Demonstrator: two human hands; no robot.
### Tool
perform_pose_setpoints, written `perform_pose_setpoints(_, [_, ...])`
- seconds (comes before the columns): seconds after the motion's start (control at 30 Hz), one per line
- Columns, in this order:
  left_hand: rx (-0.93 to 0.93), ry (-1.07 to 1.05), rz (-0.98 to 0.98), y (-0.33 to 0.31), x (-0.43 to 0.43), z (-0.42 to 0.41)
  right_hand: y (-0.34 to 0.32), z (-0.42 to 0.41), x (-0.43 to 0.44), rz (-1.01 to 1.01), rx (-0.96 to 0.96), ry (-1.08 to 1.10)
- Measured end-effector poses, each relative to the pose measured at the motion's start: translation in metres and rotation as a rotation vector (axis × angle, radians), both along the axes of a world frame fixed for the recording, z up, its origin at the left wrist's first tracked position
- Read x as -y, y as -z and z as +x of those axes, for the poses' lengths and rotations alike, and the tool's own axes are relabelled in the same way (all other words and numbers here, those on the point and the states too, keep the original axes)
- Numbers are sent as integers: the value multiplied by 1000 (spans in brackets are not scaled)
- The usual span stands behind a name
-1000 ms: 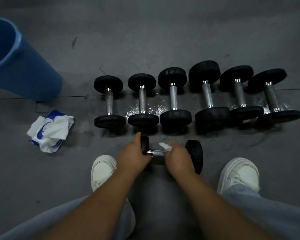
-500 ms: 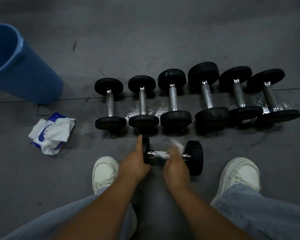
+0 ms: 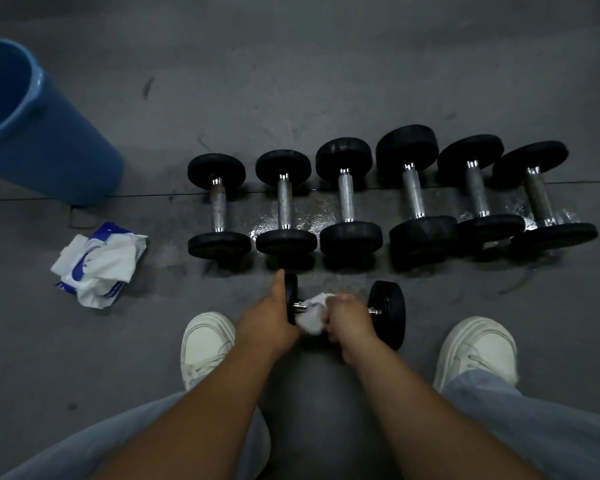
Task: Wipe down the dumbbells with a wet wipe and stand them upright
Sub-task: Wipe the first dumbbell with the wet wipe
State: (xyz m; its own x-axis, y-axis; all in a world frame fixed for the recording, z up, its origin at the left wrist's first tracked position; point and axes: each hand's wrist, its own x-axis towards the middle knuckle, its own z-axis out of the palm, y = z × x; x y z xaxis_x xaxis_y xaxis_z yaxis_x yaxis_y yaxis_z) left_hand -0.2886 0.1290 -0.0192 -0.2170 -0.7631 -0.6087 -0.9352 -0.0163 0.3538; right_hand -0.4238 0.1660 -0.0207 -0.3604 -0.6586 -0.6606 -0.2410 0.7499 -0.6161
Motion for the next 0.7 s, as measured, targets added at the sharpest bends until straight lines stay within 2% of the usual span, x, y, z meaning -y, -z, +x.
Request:
perform_pose_setpoints(0.03, [-5, -3, -2, 0, 0, 0, 3, -4, 0, 51, -84, -71])
perform_pose_setpoints(0.1, [16, 7, -20, 1, 0, 0, 2, -11, 1, 101, -374, -240])
perform_pose_setpoints(0.3, [45, 7, -26, -1, 0, -3, 16, -16, 0, -71, -628, -413])
perform_pose_setpoints(0.4, [47, 3, -34, 1, 0, -3, 20, -9, 5, -21, -585, -384])
perform_pose_setpoints(0.53, [31, 3, -33, 0, 1, -4, 11, 11, 1, -131, -426, -662])
perform_pose_setpoints(0.63, [48, 5, -26, 2, -1, -3, 10, -7, -1, -83, -453, -465])
perform_pose_setpoints(0.7, [49, -8, -32, 2, -1, -3, 7, -7, -2, -112, -440, -465])
